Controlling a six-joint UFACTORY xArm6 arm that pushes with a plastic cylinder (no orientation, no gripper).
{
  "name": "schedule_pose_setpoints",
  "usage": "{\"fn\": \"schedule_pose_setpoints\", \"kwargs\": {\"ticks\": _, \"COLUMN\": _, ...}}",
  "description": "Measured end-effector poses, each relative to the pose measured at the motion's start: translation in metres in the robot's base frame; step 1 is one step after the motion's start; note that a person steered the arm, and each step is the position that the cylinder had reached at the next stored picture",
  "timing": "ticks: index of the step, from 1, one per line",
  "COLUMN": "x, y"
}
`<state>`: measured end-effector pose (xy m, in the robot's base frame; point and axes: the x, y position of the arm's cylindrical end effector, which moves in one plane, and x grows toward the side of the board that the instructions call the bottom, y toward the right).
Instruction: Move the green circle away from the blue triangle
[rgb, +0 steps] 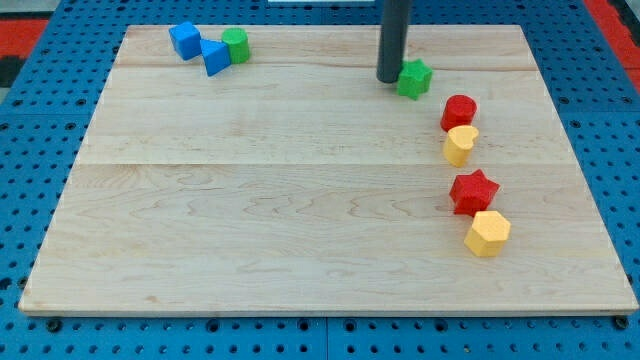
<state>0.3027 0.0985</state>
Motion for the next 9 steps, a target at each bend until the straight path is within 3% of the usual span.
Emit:
{"fn": "schedule_pose_setpoints", "kwargs": {"ticks": 1, "x": 0.006, "y": 0.025}}
{"fn": "schedule_pose_setpoints", "kwargs": {"ticks": 2, "x": -0.002, "y": 0.005}}
{"fn": "schedule_pose_setpoints", "kwargs": {"ticks": 5, "x": -0.006, "y": -0.336}}
{"fn": "schedule_pose_setpoints", "kwargs": {"ticks": 6, "x": -0.057, "y": -0.368}}
{"fn": "schedule_pose_setpoints", "kwargs": {"ticks": 7, "x": -0.083, "y": -0.340}}
{"fn": "schedule_pose_setpoints", "kwargs": {"ticks": 9, "x": -0.079, "y": -0.200}}
